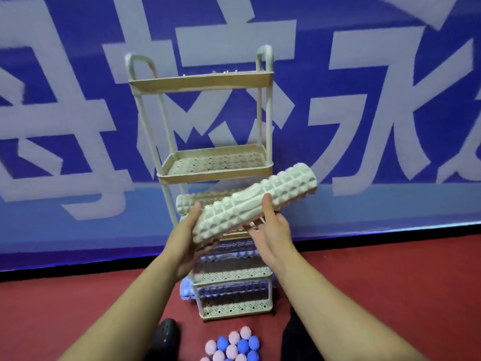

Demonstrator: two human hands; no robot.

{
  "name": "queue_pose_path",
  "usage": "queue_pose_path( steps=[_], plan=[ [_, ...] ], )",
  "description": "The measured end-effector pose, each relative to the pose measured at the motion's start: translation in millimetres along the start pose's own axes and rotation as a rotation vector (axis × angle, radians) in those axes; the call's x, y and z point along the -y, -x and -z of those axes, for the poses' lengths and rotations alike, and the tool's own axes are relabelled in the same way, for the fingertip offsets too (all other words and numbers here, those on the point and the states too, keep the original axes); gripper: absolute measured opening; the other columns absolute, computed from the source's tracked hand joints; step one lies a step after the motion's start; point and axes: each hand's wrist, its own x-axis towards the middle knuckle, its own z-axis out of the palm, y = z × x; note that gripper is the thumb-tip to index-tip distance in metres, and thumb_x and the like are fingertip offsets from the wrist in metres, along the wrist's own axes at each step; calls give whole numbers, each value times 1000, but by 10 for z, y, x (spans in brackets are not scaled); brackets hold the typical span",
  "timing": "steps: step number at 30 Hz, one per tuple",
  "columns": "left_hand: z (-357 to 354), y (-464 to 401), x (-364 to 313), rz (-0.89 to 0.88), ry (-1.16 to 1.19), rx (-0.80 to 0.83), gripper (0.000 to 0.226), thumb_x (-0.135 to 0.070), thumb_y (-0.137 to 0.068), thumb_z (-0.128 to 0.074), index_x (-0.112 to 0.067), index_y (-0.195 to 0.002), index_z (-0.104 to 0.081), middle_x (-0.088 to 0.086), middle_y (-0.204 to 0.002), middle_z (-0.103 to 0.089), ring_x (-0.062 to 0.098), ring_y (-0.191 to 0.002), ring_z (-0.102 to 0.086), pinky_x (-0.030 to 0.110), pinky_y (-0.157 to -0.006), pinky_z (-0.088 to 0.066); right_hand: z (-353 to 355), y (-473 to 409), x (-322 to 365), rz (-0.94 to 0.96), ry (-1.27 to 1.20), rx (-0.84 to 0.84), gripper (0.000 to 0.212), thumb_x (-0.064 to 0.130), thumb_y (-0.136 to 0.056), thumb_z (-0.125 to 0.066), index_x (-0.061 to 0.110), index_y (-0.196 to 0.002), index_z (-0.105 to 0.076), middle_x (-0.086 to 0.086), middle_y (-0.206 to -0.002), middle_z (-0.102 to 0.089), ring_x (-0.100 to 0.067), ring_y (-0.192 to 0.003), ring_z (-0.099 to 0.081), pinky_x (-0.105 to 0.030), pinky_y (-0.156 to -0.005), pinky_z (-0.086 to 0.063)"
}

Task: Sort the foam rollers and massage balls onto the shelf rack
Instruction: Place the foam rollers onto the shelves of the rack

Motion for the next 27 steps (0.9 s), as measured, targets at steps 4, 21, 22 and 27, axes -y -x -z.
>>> queue_pose_path(
  steps=[4, 21, 22, 27],
  plan=[
    [210, 40, -348, -81, 88, -105, 51, -53, -90, -66, -12, -120, -71, 13, -112, -76, 28, -99, -74, 34, -76, -63, -511, -63, 87, -6, 98, 86, 15, 41, -98, -61, 38, -112, -67, 4, -120, -73, -18, -112, -69, -48, -99, -55],
    [566, -508, -1309, -293, -13, -194, 47, -49, -79, -77, -18, -114, -71, 9, -108, -76, 24, -94, -75, 37, -71, -62, -1259, -957, 858, 860, 2238, 623, 91, 79, -80, -57, 31, -153, -33, 2, -141, -54, -23, -128, -52, -42, -102, -43],
    [556, -562, -1352, -272, -22, -196, 47, -52, -84, -72, -18, -117, -69, 9, -109, -76, 22, -96, -75, 38, -74, -62, -1309, -996, 875, 865, 2263, 611, 89, 80, -80, -54, 32, -152, -33, 1, -139, -55, -24, -125, -54, -42, -98, -45],
    [537, -737, -1449, -290, -169, -295, 46, -56, -97, -54, -21, -126, -61, -3, -116, -69, 9, -95, -71, 30, -75, -59, -1557, -1226, 880, 710, 2383, 430, 88, 86, -76, -47, 27, -141, -45, 1, -132, -63, -26, -115, -63, -39, -73, -42]
  ],
)
